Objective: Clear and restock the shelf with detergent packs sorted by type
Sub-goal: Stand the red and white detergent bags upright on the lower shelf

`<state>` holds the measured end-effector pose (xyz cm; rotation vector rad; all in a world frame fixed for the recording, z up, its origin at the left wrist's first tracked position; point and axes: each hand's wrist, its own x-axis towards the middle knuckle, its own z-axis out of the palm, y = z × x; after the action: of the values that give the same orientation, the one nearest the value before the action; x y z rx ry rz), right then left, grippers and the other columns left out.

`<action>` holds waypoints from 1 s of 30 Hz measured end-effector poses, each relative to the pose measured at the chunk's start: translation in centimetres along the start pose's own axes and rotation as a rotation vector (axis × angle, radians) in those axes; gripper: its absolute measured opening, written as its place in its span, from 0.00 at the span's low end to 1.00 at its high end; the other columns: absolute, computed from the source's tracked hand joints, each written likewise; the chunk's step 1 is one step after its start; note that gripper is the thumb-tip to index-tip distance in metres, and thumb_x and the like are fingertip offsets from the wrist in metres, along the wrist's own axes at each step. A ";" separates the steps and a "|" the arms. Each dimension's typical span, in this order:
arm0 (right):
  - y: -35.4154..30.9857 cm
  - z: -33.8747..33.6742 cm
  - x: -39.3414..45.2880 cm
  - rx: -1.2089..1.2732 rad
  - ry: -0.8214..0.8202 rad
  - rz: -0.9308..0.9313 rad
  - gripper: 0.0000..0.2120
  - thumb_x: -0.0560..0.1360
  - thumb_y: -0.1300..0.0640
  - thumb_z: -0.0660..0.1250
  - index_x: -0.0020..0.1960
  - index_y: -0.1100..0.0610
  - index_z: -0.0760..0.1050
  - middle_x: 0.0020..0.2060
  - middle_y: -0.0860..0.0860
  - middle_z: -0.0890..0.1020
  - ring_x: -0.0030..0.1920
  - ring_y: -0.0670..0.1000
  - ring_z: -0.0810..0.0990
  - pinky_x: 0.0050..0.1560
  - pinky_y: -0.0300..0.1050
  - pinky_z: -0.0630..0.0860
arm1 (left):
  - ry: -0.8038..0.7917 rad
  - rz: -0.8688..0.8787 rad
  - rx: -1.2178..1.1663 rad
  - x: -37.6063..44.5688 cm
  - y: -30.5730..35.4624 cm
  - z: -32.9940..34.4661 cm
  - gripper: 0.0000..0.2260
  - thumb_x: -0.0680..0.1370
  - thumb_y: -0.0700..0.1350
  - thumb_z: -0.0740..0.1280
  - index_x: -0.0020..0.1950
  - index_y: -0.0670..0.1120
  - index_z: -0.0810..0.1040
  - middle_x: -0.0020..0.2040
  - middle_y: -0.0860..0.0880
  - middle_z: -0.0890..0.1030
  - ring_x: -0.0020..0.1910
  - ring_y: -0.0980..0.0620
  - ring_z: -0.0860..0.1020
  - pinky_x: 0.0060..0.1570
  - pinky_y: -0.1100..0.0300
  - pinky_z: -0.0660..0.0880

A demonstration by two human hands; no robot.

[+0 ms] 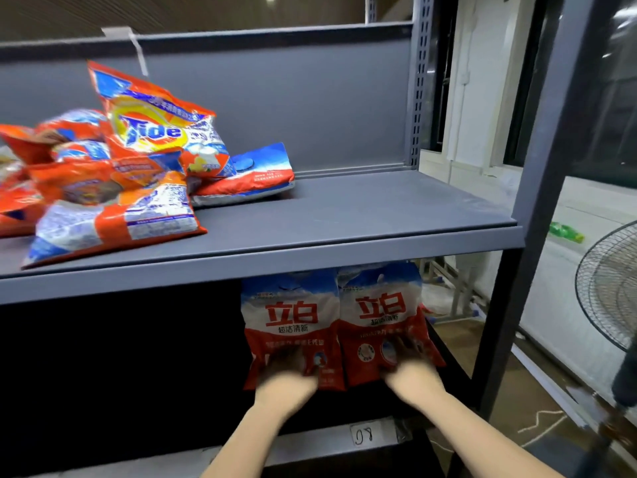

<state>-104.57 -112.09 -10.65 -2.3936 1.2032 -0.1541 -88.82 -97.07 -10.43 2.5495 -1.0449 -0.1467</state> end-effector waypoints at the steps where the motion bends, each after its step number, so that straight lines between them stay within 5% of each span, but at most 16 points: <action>1: -0.5 -0.8 -0.7 -0.004 -0.002 -0.008 0.27 0.76 0.48 0.63 0.73 0.53 0.63 0.68 0.55 0.70 0.66 0.55 0.71 0.62 0.46 0.72 | 0.028 0.019 0.020 -0.7 0.5 -0.9 0.20 0.77 0.59 0.58 0.65 0.52 0.71 0.64 0.49 0.75 0.60 0.50 0.74 0.58 0.60 0.72; 4: -1.8 -3.2 -3.4 0.006 0.098 -0.087 0.20 0.75 0.45 0.63 0.61 0.56 0.74 0.55 0.54 0.79 0.55 0.55 0.78 0.55 0.47 0.75 | 0.148 -0.012 0.052 -3.4 1.9 -4.1 0.14 0.76 0.59 0.58 0.49 0.50 0.76 0.50 0.49 0.80 0.50 0.48 0.78 0.49 0.59 0.74; 9: -3.8 -6.5 -7.5 0.028 0.258 -0.238 0.22 0.76 0.41 0.61 0.66 0.52 0.73 0.61 0.50 0.78 0.62 0.52 0.75 0.59 0.47 0.73 | 0.373 0.087 0.060 -7.4 3.1 -9.1 0.12 0.76 0.58 0.58 0.39 0.51 0.71 0.45 0.52 0.80 0.48 0.49 0.78 0.52 0.55 0.70; 13: -6.3 -9.6 -10.5 0.150 0.355 -0.340 0.10 0.75 0.42 0.62 0.49 0.45 0.78 0.47 0.43 0.81 0.48 0.47 0.77 0.43 0.42 0.69 | 0.541 0.142 -0.010 -9.3 4.5 -13.6 0.12 0.74 0.57 0.61 0.41 0.50 0.78 0.43 0.53 0.82 0.46 0.50 0.79 0.50 0.55 0.73; 18: -10.3 -14.1 -12.4 0.256 0.473 -0.440 0.13 0.74 0.41 0.63 0.41 0.49 0.79 0.36 0.43 0.83 0.42 0.48 0.80 0.44 0.44 0.76 | 0.614 0.197 -0.086 -9.6 6.4 -19.8 0.10 0.74 0.55 0.63 0.44 0.50 0.79 0.45 0.53 0.83 0.46 0.50 0.80 0.50 0.54 0.74; 30: -18.4 -20.8 -6.7 0.228 0.487 -0.402 0.11 0.73 0.45 0.63 0.45 0.50 0.80 0.45 0.47 0.83 0.49 0.52 0.78 0.46 0.44 0.73 | 0.532 0.223 0.104 -2.3 6.1 -29.0 0.18 0.75 0.56 0.61 0.62 0.49 0.74 0.59 0.48 0.78 0.56 0.45 0.75 0.53 0.52 0.71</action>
<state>-101.35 -104.53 16.66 -2.4300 0.8101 -0.9921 -87.62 -90.54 18.55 2.3311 -1.1188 0.6240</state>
